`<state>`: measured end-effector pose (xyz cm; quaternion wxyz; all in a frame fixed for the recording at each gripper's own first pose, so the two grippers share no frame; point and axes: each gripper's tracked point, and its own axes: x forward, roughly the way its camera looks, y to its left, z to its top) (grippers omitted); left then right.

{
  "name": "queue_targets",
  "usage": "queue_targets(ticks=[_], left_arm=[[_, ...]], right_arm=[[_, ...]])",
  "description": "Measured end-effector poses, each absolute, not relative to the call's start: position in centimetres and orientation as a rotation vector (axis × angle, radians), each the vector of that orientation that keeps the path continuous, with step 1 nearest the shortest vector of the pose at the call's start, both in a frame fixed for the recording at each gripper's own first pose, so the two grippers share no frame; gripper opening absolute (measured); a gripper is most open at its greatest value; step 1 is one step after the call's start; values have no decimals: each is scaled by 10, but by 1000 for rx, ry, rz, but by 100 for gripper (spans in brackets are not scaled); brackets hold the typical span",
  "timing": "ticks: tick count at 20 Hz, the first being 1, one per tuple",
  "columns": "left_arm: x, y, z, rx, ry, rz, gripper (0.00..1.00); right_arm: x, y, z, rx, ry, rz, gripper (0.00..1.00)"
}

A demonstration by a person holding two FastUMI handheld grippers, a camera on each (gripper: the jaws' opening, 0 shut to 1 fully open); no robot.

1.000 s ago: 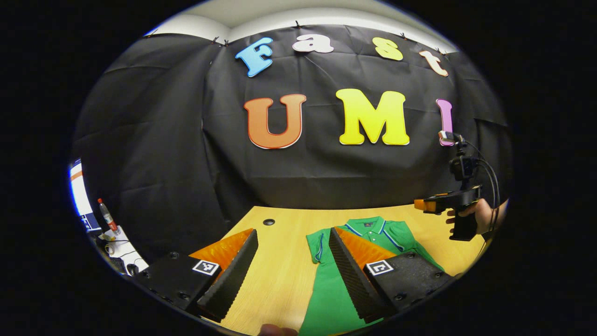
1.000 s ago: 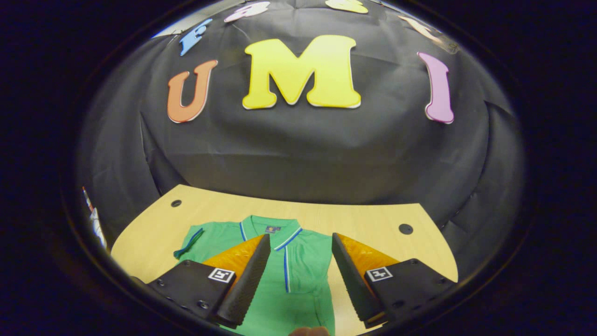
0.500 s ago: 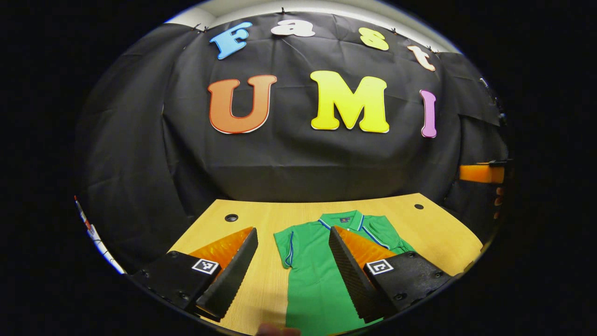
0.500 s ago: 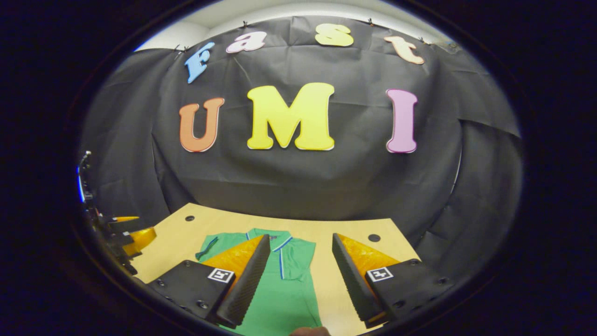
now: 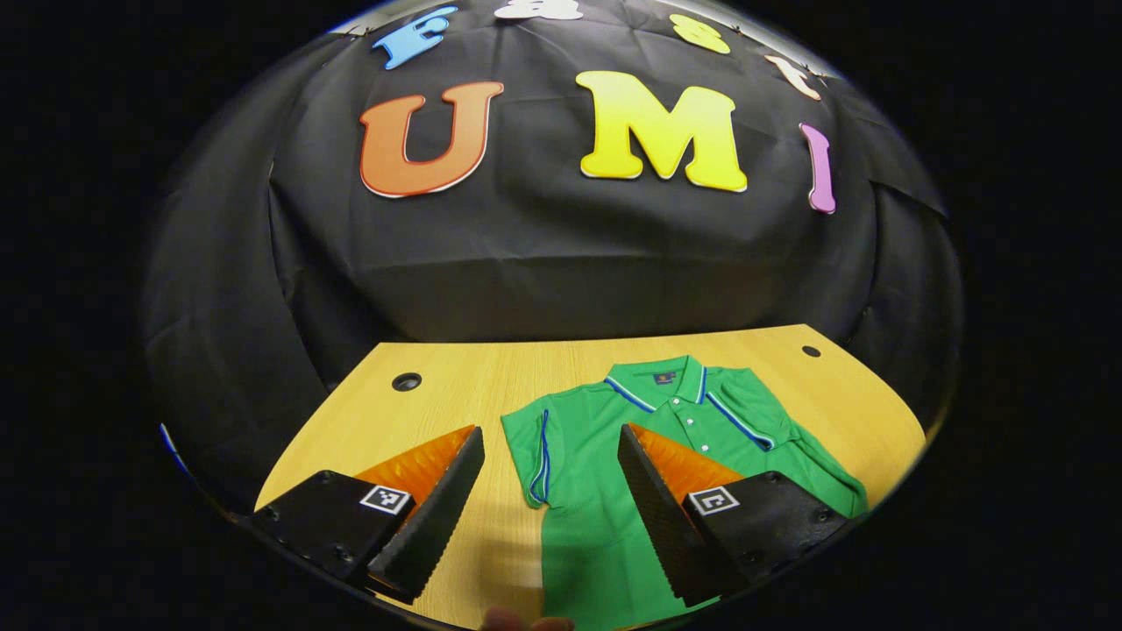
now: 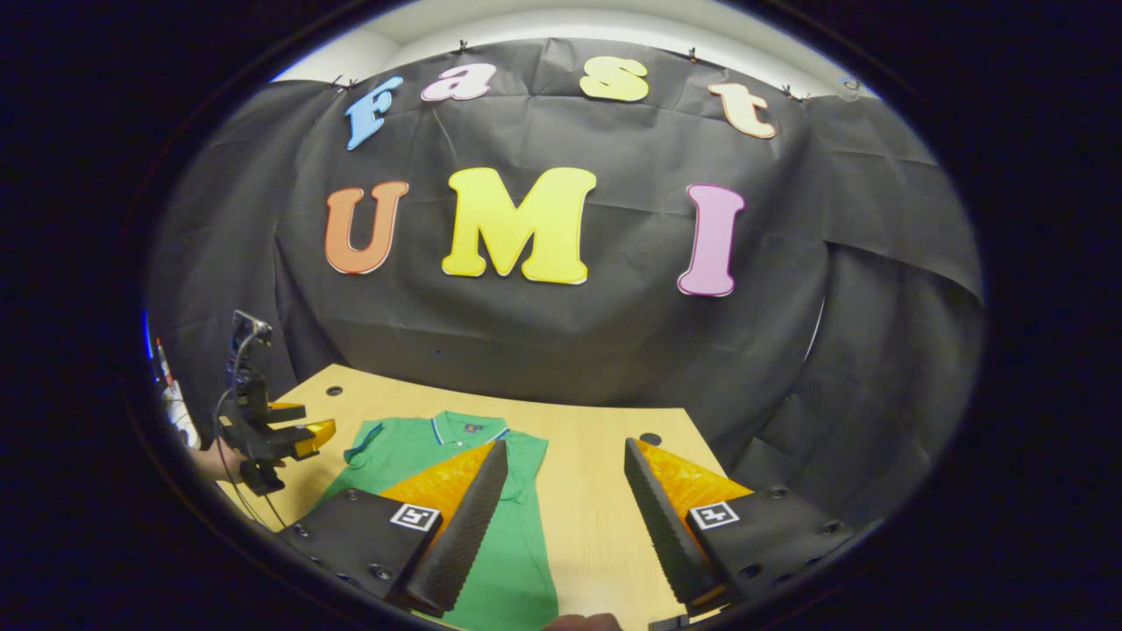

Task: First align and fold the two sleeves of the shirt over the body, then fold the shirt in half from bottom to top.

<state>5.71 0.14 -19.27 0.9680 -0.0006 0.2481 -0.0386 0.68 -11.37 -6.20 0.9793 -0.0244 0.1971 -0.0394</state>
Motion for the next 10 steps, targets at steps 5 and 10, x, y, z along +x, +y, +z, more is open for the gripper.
queue_targets(ticks=[5,10], left_arm=[[88,9,-245,58,571,-79,99],[108,8,-286,118,634,-98,94]], right_arm=[[-4,-127,-81,-32,445,-118,88],[-9,-143,-92,-20,485,-153,85]])
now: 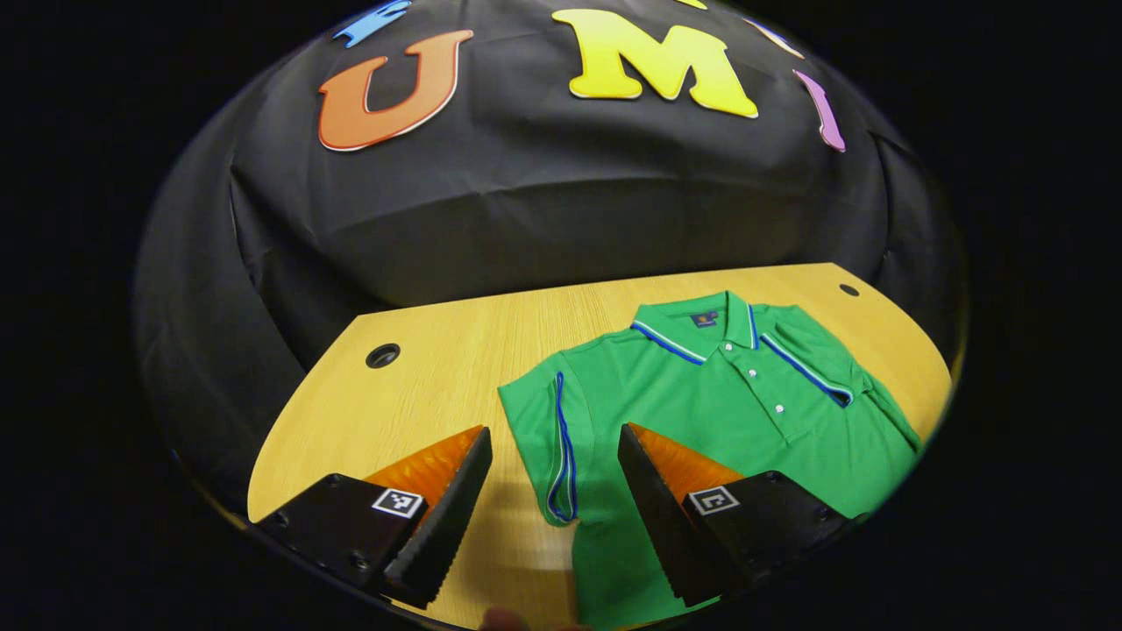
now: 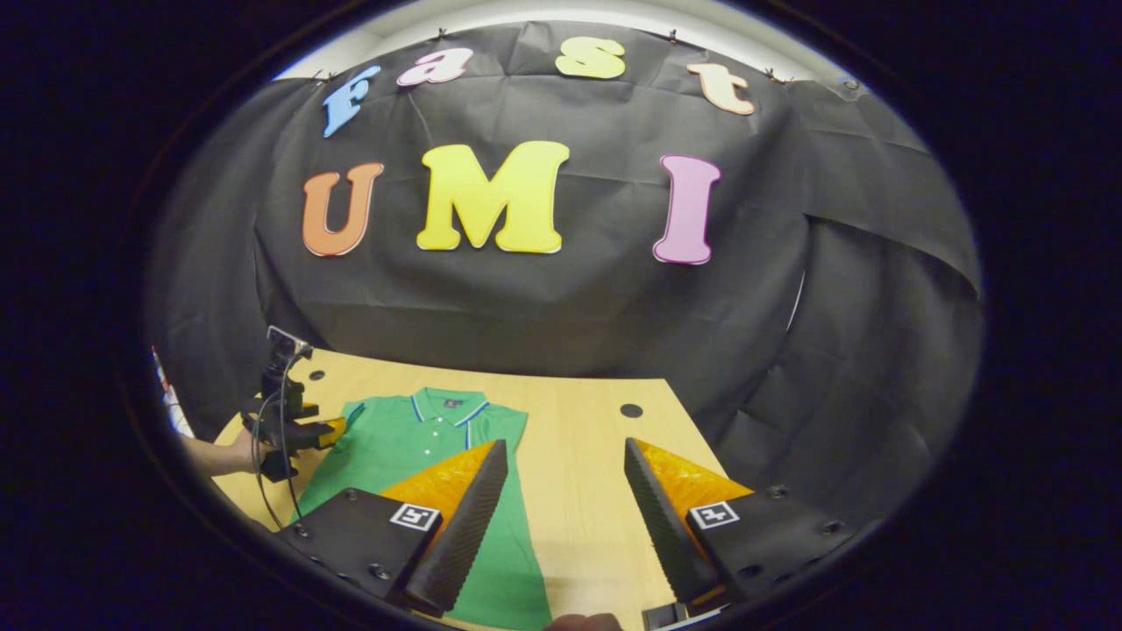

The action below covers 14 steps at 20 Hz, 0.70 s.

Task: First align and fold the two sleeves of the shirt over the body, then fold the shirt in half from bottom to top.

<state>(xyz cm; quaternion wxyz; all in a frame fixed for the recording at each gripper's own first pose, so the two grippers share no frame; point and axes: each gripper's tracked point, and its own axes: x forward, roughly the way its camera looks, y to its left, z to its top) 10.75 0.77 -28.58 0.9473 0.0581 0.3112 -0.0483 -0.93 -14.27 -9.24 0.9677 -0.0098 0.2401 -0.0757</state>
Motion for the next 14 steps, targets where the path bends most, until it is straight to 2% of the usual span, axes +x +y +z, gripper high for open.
queue_targets(ticks=[1,9,10,12,13,14], left_arm=[[109,10,-290,133,638,-91,93],[115,21,-317,202,699,-90,92],[115,23,-317,206,701,-89,91],[113,24,-323,211,719,-90,85],[112,25,-326,212,729,-89,78],[111,25,-328,210,736,-93,79]], right_arm=[[-10,-145,-95,-16,489,-157,88],[-6,-152,-111,24,523,-175,88],[-5,-151,-111,21,524,-170,85],[-3,-149,-112,19,524,-163,88],[-3,-148,-113,21,523,-162,85],[-4,-148,-114,25,527,-161,88]])
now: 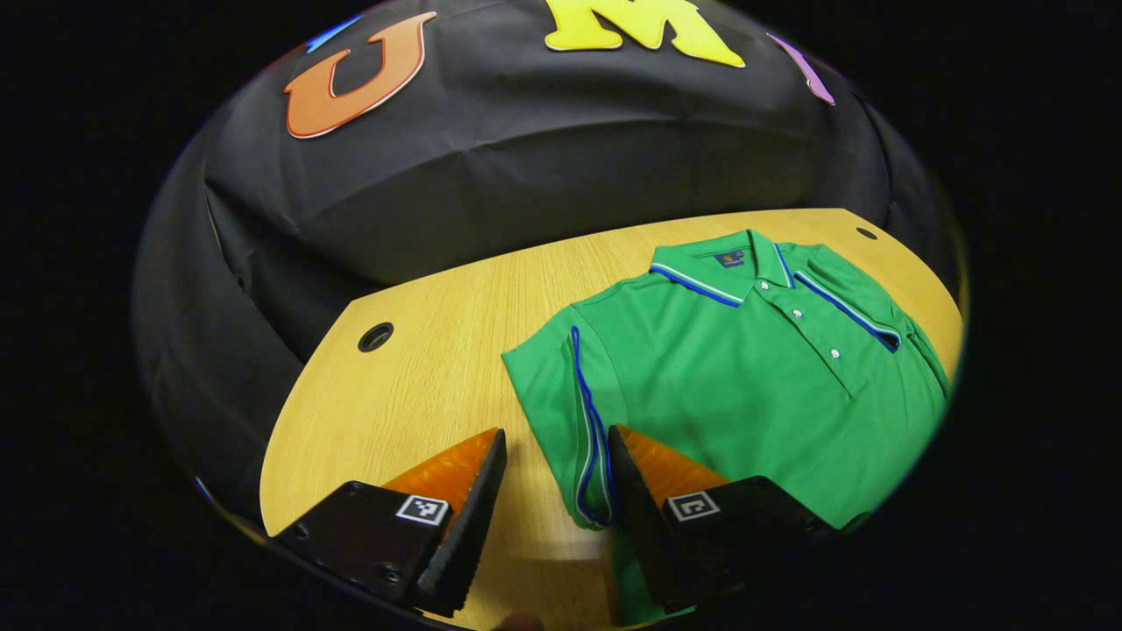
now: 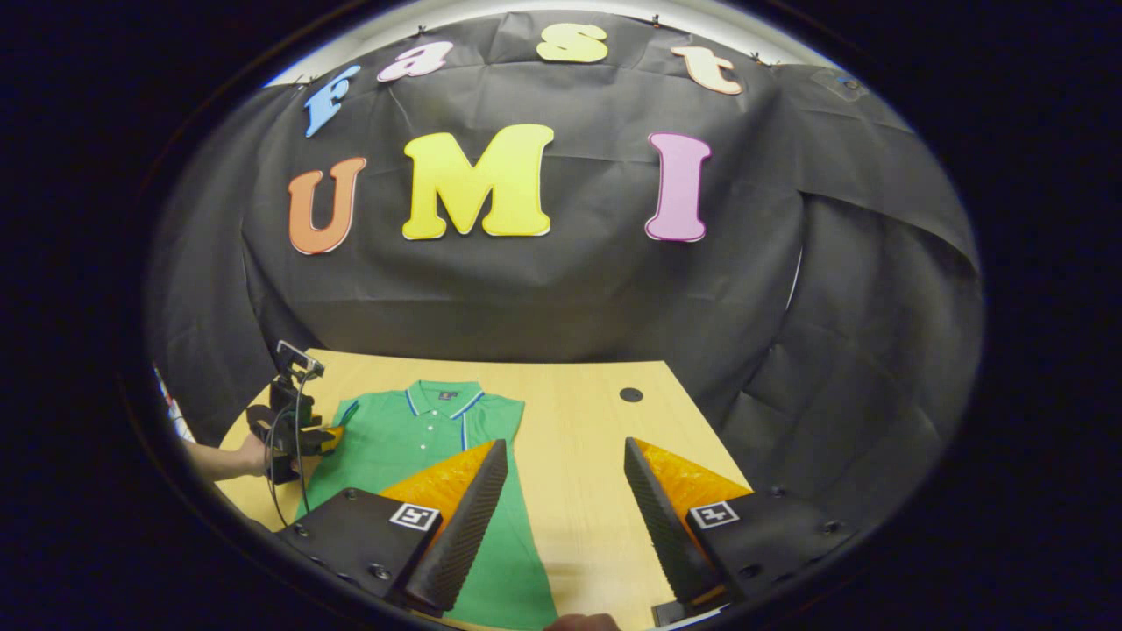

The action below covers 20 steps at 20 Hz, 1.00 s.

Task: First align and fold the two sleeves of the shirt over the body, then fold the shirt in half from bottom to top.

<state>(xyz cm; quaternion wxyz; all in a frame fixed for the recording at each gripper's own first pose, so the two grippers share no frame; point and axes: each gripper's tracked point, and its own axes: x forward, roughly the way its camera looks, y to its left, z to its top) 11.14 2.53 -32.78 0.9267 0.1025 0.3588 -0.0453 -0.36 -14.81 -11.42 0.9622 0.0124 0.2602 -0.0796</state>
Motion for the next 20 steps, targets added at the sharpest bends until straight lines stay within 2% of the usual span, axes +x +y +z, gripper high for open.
queue_targets(ticks=[3,4,6,7,10,17,20], left_arm=[[112,22,-331,217,745,-111,60],[113,17,-331,211,750,-134,40],[112,19,-333,239,763,-125,15],[113,16,-331,240,764,-133,8],[113,14,-323,247,758,-139,5],[118,-13,-281,239,709,-175,5],[124,-37,-264,258,678,-204,5]], right_arm=[[-5,-148,-120,34,539,-162,85],[-5,-149,-122,37,543,-166,88],[-9,-149,-124,45,551,-169,85],[-9,-148,-126,46,553,-169,88],[-11,-146,-125,55,545,-161,88],[-15,-144,-118,96,513,-158,85],[-23,-141,-111,89,487,-150,88]])
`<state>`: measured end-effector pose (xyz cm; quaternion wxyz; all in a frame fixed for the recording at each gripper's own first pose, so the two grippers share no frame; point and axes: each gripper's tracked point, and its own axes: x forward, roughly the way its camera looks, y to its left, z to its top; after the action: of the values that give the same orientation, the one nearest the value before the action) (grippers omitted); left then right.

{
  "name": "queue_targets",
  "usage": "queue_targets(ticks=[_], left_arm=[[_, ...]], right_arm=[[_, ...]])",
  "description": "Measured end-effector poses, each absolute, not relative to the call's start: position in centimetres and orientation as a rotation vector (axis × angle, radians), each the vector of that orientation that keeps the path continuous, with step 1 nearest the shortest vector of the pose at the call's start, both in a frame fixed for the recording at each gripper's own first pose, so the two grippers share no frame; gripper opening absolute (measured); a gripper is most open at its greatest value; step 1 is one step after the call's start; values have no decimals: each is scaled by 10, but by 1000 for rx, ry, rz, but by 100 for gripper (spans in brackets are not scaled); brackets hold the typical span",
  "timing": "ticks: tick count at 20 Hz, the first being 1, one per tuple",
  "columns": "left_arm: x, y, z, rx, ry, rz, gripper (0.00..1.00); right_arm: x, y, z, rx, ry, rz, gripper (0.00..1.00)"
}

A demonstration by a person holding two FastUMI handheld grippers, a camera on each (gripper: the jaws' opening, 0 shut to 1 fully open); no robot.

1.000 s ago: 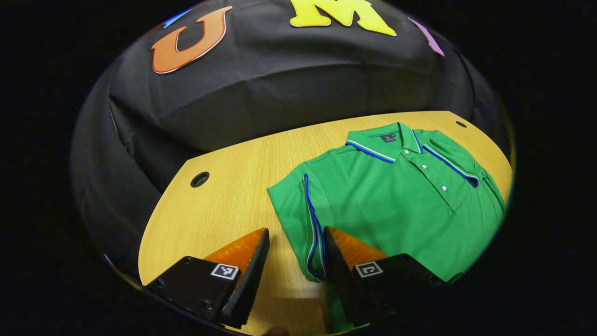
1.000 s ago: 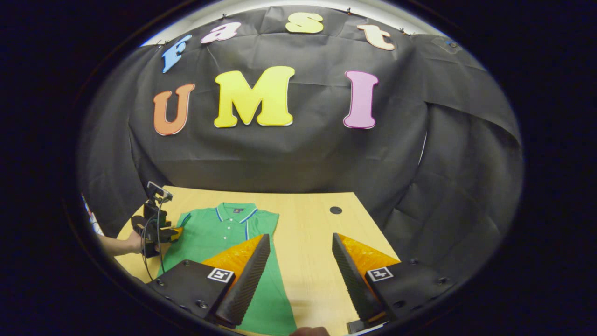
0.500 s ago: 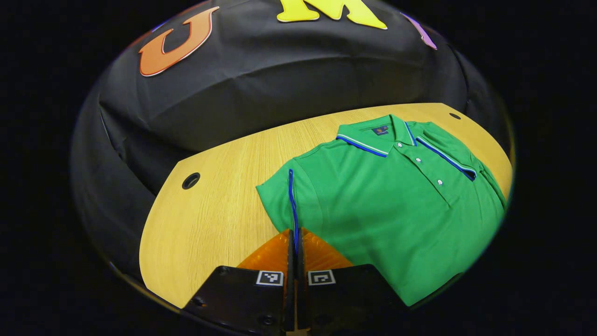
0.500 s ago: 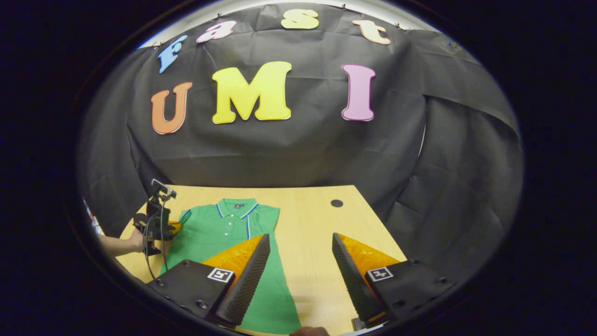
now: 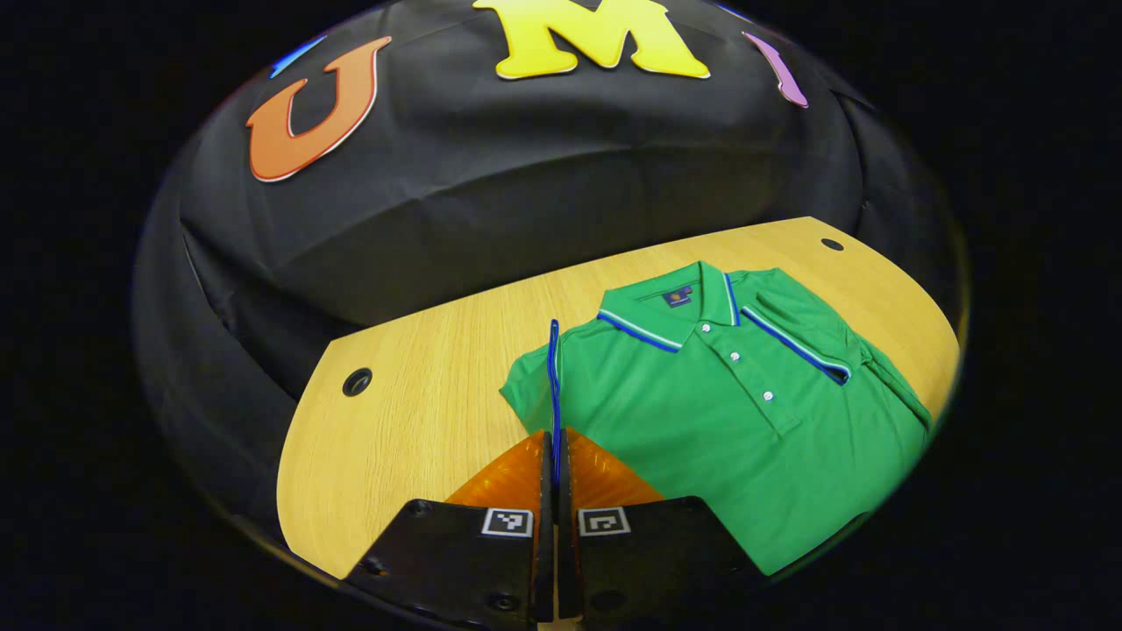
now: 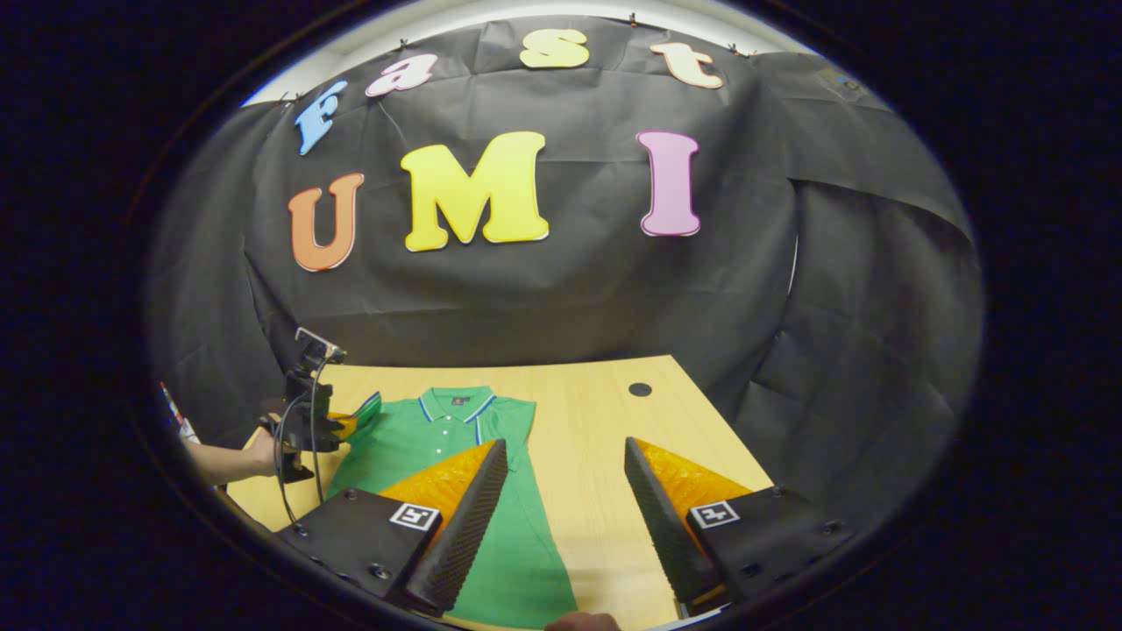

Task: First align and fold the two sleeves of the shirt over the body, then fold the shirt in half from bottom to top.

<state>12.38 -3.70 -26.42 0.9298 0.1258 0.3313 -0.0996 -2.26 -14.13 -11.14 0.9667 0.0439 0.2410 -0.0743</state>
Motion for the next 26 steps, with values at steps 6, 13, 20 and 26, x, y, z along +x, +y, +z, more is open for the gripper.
queue_targets(ticks=[6,13,20,26], left_arm=[[120,-84,-272,249,713,-228,5],[100,-116,-259,151,683,-256,58],[39,-99,-218,26,664,-202,99],[-43,-48,-186,23,669,-164,100]], right_arm=[[-40,-154,-107,97,469,-175,88],[-49,-151,-124,98,506,-133,89],[-34,-122,-123,60,474,-19,90],[-43,-110,-153,40,546,73,93]])
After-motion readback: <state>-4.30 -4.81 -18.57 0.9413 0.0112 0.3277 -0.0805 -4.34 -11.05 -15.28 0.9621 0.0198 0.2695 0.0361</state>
